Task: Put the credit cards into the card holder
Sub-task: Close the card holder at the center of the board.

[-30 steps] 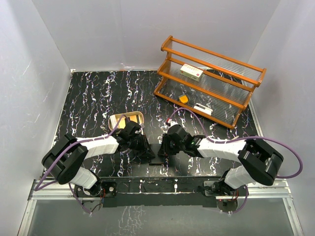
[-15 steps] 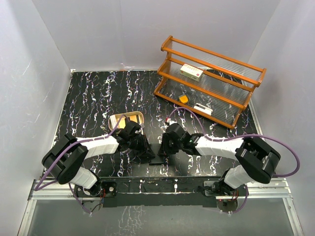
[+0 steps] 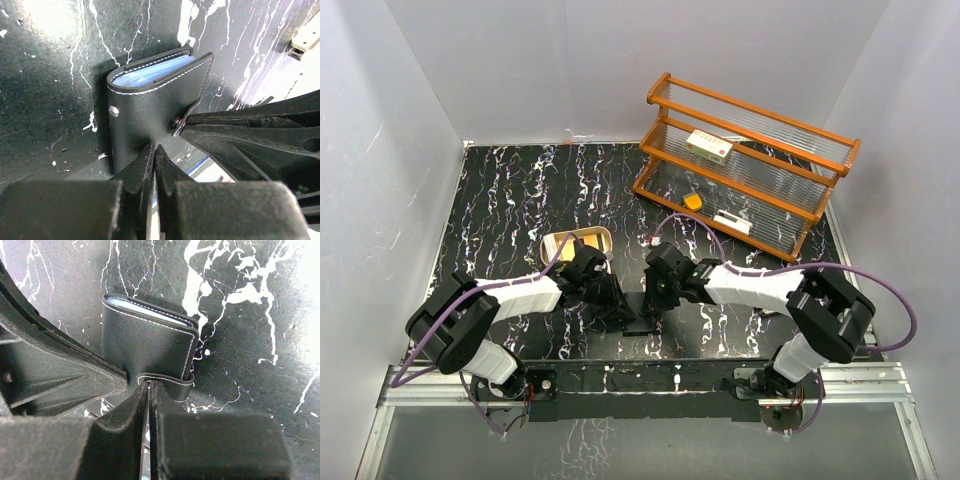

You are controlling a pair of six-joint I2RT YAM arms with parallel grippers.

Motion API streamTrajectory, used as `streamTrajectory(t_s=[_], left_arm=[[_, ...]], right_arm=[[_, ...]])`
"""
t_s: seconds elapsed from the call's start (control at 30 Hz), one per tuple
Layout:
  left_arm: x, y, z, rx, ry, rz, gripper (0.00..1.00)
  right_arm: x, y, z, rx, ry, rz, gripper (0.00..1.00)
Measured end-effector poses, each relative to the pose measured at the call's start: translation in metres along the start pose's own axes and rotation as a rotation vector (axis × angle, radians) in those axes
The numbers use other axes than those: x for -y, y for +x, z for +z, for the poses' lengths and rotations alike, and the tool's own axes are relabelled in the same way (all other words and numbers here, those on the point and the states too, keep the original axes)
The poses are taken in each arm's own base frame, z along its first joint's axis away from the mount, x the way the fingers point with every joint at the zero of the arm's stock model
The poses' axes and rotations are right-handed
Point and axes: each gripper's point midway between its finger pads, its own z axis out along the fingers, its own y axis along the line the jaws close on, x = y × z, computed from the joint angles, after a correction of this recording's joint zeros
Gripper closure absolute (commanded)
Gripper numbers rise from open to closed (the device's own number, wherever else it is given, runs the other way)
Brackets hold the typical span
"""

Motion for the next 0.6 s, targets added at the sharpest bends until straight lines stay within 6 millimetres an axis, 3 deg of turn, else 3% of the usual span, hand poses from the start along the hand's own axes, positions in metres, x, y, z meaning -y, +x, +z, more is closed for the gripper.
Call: streamTrajectory(t_s=[0.47, 0.6], left_arm=[[-0.0003, -0.0009, -0.0001, 0.001, 0.001, -0.002, 1.00], [-0.0003, -0.0010, -0.0003, 0.002, 0.000, -0.002, 0.96]], right_arm=[[0.0037, 0.0015, 0.0057, -0.075, 0.054, 0.017, 1.00], [0.0039, 0.0014, 0.0055, -0.083, 0.061, 0.011, 0.98]])
